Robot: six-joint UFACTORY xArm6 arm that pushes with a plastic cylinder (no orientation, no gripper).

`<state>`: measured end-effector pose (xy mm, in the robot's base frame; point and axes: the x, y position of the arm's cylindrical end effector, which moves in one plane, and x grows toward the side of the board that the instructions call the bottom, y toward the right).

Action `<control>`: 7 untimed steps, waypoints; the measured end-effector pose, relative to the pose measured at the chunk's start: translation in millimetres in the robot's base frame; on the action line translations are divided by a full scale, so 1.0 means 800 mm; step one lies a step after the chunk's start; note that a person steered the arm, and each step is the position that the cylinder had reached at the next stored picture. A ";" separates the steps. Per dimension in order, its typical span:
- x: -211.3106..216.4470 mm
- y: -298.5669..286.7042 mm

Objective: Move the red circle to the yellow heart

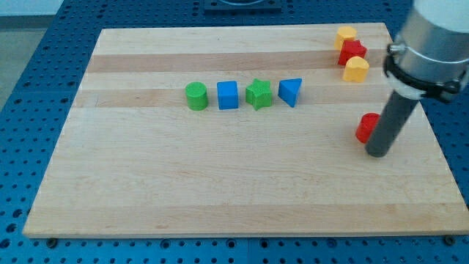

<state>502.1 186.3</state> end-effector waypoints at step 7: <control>-0.083 0.070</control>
<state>435.8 242.3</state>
